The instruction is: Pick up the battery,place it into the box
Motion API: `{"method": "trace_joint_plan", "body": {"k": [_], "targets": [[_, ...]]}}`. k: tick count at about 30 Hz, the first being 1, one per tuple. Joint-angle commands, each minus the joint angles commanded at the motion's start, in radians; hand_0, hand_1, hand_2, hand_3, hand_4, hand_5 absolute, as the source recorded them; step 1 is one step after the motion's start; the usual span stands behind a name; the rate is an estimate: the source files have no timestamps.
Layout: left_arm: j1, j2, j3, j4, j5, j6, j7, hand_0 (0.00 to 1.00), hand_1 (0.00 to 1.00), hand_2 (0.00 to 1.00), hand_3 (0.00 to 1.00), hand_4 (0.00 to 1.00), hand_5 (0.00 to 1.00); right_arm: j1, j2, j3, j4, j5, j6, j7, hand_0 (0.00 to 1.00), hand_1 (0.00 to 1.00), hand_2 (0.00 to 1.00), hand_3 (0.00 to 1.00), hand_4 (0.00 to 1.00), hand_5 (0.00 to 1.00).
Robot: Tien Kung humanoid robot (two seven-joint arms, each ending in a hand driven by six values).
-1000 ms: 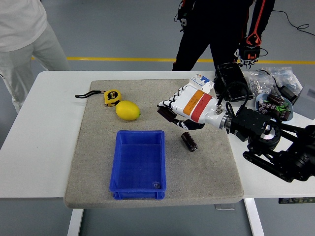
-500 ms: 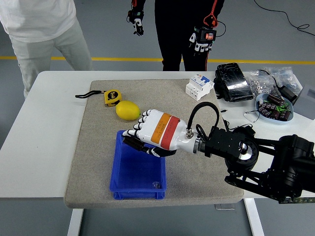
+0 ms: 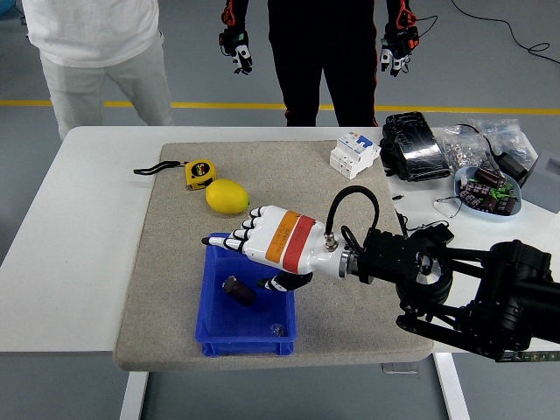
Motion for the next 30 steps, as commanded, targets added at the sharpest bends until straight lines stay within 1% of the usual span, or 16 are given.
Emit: {"method": "trace_joint_plan", "body": {"k": [5,6,9,11,12,14,17,18,23,24,30], "targets": [[0.001,-0.001,-0.001,0.000,0.001,-0.001,0.000,0.557,0.562,0.620,0.584,0.633,0.599,-0.008,-0.008,0.025,-0.003,-0.004,0.005,-0.006,0.613,0.637,0.805,0.998,0.833,0.284],[0.002,-0.001,-0.001,0.000,0.001,-0.001,0.000,0.561,0.562,0.620,0.583,0.633,0.599,-0.011,-0.012,0.036,-0.005,-0.007,0.011,-0.009,0.614,0.639,0.794,0.998,0.819,0.291],[0.002,-0.001,-0.001,0.000,0.000,-0.001,0.000,0.561,0.562,0.620,0.583,0.633,0.599,-0.017,-0.028,0.064,-0.007,-0.010,0.031,-0.013,0.614,0.639,0.794,0.998,0.819,0.291],[0.002,0.000,0.000,0.001,-0.001,-0.001,-0.001,0.561,0.562,0.620,0.583,0.633,0.599,-0.021,-0.051,0.082,-0.018,-0.020,0.073,-0.029,0.614,0.639,0.794,0.998,0.819,0.291],[0.002,0.000,-0.001,0.001,-0.001,-0.001,-0.001,0.560,0.561,0.620,0.583,0.633,0.598,-0.022,-0.058,0.086,-0.024,-0.022,0.090,-0.034,0.606,0.636,0.783,0.998,0.860,0.310],[0.004,0.001,-0.002,0.001,-0.001,-0.001,-0.001,0.560,0.561,0.620,0.583,0.633,0.598,-0.026,-0.077,0.095,-0.041,-0.022,0.127,-0.041,0.606,0.636,0.783,0.998,0.860,0.310],[0.006,0.001,-0.005,0.001,0.002,-0.003,0.000,0.560,0.561,0.620,0.583,0.633,0.598,-0.032,-0.092,0.101,-0.073,-0.018,0.156,-0.037,0.606,0.636,0.783,0.998,0.860,0.310],[0.006,0.001,-0.004,0.001,0.003,-0.004,0.001,0.560,0.561,0.621,0.584,0.633,0.598,-0.034,-0.094,0.102,-0.088,-0.014,0.166,-0.032,0.609,0.637,0.786,0.986,0.906,0.343],[0.007,-0.001,-0.007,0.001,0.009,-0.005,0.003,0.560,0.561,0.621,0.584,0.633,0.598,-0.040,-0.091,0.076,-0.144,0.008,0.199,-0.013,0.609,0.637,0.786,0.986,0.906,0.343],[0.008,-0.001,-0.007,0.000,0.008,-0.005,0.002,0.559,0.567,0.623,0.584,0.634,0.599,-0.042,-0.088,0.071,-0.155,0.014,0.201,-0.009,0.616,0.640,0.793,0.973,0.933,0.362],[0.010,0.000,-0.008,0.000,0.008,-0.007,0.004,0.559,0.566,0.623,0.582,0.633,0.598,-0.047,-0.069,0.053,-0.218,0.044,0.212,0.004,0.616,0.639,0.792,0.962,0.933,0.361]]}}
